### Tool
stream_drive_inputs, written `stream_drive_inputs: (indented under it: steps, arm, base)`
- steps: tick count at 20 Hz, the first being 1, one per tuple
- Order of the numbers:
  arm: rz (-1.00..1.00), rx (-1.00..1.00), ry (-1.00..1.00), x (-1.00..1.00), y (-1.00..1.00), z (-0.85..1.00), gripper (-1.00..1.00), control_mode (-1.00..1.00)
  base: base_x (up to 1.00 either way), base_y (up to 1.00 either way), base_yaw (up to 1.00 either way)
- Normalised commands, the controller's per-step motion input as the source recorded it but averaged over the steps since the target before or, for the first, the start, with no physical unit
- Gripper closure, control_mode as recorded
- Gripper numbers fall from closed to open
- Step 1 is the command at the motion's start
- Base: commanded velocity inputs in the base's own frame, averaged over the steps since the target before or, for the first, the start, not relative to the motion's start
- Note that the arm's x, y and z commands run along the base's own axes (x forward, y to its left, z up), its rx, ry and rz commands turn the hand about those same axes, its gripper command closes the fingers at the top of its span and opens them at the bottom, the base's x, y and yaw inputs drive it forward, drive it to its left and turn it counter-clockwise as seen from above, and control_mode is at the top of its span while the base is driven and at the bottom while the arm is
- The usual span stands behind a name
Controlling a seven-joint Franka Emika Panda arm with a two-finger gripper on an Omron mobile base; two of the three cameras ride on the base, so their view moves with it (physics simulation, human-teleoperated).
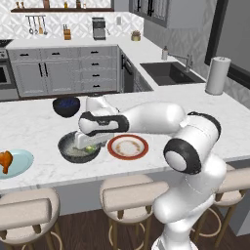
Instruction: Pick the chicken drumstick and corn from their plates and place them in the bowl. Then put the bowl in the fridge.
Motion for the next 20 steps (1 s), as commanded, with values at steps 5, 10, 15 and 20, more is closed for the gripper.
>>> stream_drive_inputs:
  steps: [5,10,15,20]
  arm:
    - [-0.23,0.05,0.11,-0.76,-1.00,0.54,-1.00,-1.00]
    - [-0.22,0.12,0.13,-0.89,-0.68,0.47,-1.00,-1.00]
    - [-0.12,0.07,0.02,-0.67,-0.48,0.49,-1.00,-1.00]
    - [-0.09,-0.15,-0.01,-0.58,-0.50,0.06,-1.00,-1.00]
  base:
    - [0.00,0.00,0.00]
    - [0.00,0.00,0.00]
    - [0.00,0.00,0.00]
    - [0.00,0.00,0.00]
